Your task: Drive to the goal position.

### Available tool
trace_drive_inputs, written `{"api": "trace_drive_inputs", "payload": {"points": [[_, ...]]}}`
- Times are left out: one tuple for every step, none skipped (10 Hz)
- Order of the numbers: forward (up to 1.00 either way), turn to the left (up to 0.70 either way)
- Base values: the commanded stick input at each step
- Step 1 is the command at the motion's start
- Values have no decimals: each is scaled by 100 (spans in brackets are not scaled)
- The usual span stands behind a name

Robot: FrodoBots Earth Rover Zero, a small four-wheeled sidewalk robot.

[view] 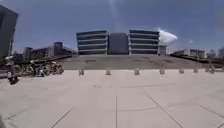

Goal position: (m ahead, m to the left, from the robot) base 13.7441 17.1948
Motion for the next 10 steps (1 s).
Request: {"api": "trace_drive_inputs", "payload": {"points": [[100, -1], [100, 0], [100, 0], [100, 0], [100, 0], [100, 0], [100, 0], [53, 0], [0, 0], [0, 0]]}}
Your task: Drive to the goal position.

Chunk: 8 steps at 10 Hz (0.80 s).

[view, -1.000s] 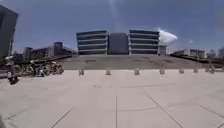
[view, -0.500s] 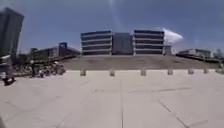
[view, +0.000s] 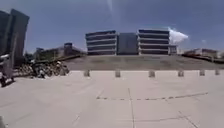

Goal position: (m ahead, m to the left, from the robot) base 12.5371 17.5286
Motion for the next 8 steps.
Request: {"api": "trace_drive_inputs", "payload": {"points": [[0, 0], [0, 0], [0, 0], [0, 0], [0, 0], [0, 0], [0, 0], [4, 0]]}}
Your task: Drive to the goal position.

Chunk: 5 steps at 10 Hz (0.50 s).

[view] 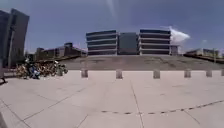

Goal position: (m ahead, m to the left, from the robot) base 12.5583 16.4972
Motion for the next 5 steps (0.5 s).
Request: {"api": "trace_drive_inputs", "payload": {"points": [[7, 0], [7, 0], [5, 0], [0, 0], [0, 0]]}}
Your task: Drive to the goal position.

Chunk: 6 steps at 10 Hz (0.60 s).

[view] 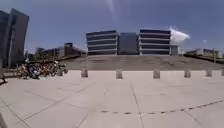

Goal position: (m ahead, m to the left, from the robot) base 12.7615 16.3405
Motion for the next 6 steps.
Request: {"api": "trace_drive_inputs", "payload": {"points": [[0, 0], [0, 0], [0, 0], [0, 0], [0, 0], [0, 0]]}}
